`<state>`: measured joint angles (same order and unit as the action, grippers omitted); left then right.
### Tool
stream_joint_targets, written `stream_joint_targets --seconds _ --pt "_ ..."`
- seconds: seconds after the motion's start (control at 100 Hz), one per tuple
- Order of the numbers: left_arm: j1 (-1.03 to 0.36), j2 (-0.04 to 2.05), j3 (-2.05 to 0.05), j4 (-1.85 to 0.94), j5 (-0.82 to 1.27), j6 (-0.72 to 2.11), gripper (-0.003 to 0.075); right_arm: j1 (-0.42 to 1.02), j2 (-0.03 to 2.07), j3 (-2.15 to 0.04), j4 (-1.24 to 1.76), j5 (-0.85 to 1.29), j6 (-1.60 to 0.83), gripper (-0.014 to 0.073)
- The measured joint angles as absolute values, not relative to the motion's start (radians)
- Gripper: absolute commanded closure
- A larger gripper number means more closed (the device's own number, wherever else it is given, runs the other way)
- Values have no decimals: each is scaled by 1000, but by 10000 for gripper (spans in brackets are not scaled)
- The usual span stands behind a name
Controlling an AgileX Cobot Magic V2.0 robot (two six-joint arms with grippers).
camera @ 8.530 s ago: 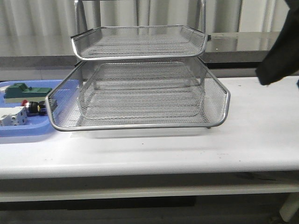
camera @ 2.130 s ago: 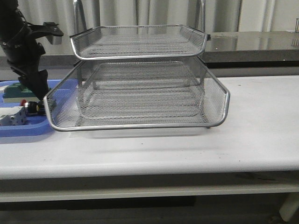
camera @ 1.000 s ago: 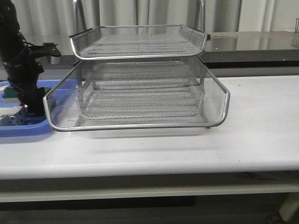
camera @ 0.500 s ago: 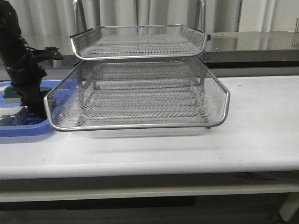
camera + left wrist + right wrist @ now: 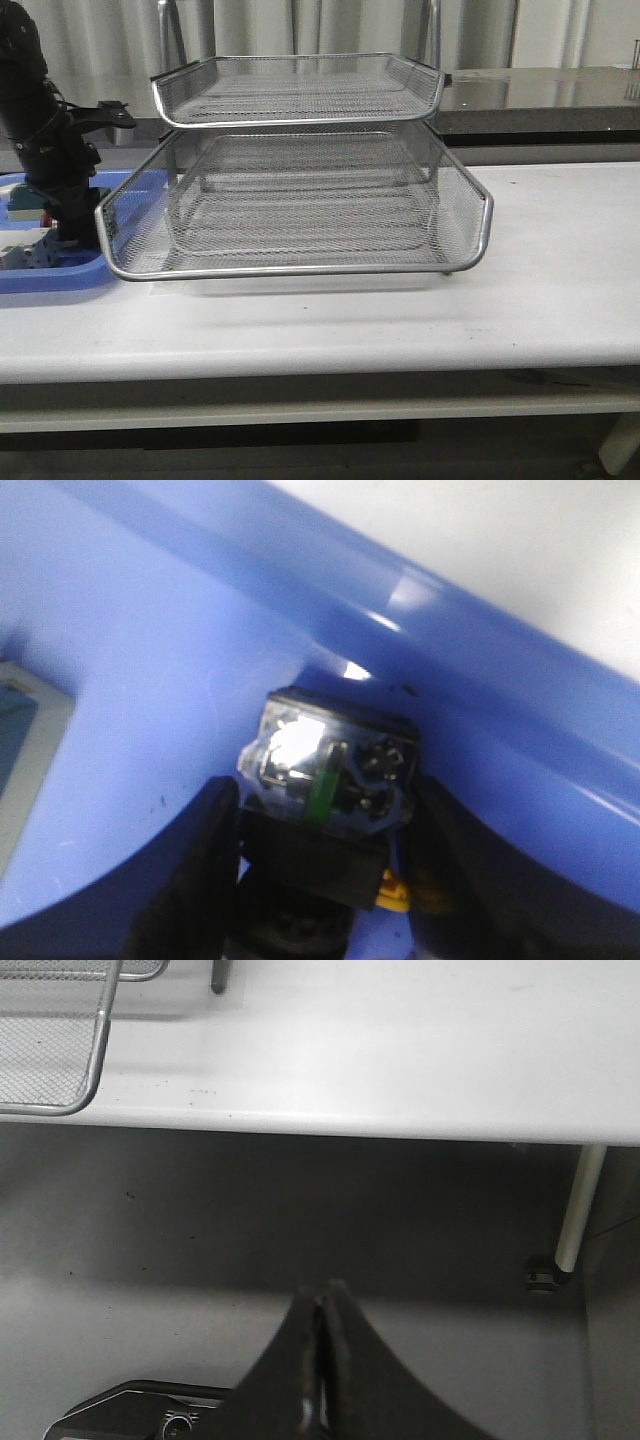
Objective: Place button on rack with both arms
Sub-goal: 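Lift the red button out of the blue bin with the left gripper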
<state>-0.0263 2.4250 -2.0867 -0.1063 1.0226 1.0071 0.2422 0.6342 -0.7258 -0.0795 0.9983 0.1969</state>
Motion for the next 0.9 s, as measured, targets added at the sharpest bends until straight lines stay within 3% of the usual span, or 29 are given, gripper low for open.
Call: stream_joint_targets --seconds 0.45,0.9 --pt "-26 2425 -2348 -104 1234 885 716 242 634 -726 -79 998 197 662" --pt "-26 2246 -2317 -90 1248 730 716 242 634 -726 -79 998 197 662"
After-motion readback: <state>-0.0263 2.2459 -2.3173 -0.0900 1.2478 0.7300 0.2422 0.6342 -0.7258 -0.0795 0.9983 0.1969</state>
